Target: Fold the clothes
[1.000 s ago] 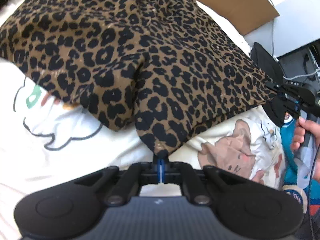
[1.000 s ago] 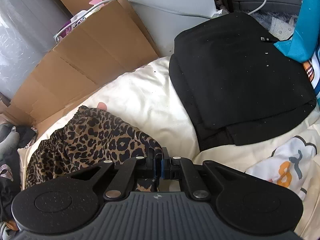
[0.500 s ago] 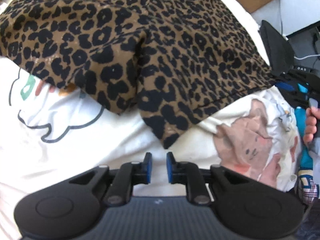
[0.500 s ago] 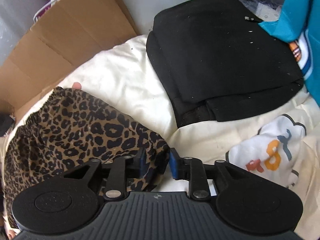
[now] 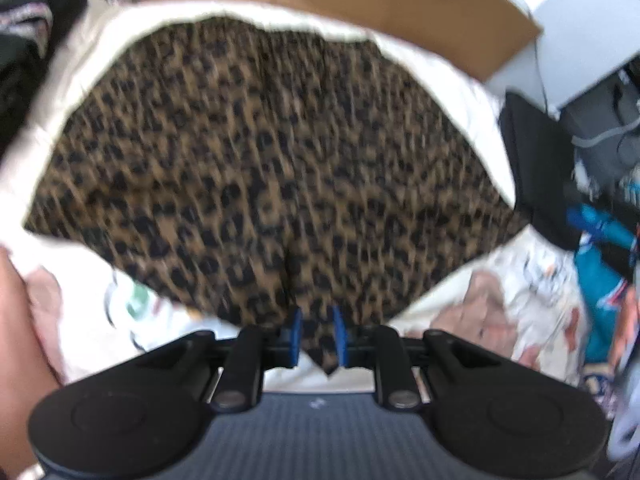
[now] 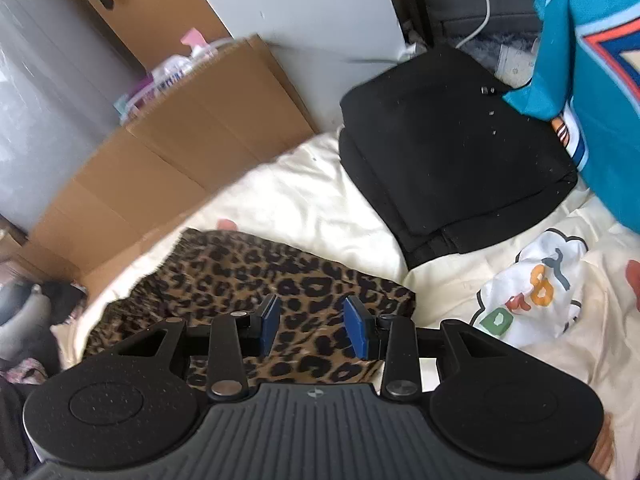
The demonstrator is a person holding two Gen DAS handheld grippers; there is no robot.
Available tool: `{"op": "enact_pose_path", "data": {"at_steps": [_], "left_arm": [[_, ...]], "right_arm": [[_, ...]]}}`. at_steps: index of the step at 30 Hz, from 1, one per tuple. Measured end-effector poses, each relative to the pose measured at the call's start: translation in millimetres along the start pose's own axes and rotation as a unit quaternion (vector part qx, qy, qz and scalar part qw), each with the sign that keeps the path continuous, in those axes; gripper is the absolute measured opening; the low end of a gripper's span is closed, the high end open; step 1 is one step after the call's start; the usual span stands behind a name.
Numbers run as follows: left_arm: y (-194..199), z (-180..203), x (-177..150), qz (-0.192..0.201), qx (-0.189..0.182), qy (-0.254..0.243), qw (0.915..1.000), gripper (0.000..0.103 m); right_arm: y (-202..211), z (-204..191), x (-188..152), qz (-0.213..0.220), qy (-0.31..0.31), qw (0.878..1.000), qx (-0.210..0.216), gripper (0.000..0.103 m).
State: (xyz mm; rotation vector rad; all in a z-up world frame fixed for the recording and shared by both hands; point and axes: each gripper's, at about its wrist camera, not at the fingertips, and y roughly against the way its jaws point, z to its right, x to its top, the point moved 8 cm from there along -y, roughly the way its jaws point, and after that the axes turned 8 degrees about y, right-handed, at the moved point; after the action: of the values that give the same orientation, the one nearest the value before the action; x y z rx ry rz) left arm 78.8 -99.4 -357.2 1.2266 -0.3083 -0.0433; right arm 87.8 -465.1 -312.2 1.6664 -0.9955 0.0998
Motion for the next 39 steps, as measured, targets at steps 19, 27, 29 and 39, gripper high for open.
{"op": "enact_pose_path", "data": {"at_steps": [19,27,29,39], "left_arm": [[234,13,176,0.067,-0.040,-0.077,0.9940,0.037],[335,-27,219,0.099,-0.013,-0.086,0.9913,0.048],[351,-38,230,0.112,-0.012,-0.084,0.9901,0.048],[345,-104,235,0.115,0.004,-0.076,0.9904,0.052]], "right_arm": [[136,-66,8,0.011,0.035,0.998,0.058,0.043],[159,-94,-5,0.006,0.045,0.995,0.087,0.043],[165,-101,-8,0.005,0.047,0.994,0.094,0.043],[166,-139,-39,0.005,0.081,0.990,0.119,0.043]]}}
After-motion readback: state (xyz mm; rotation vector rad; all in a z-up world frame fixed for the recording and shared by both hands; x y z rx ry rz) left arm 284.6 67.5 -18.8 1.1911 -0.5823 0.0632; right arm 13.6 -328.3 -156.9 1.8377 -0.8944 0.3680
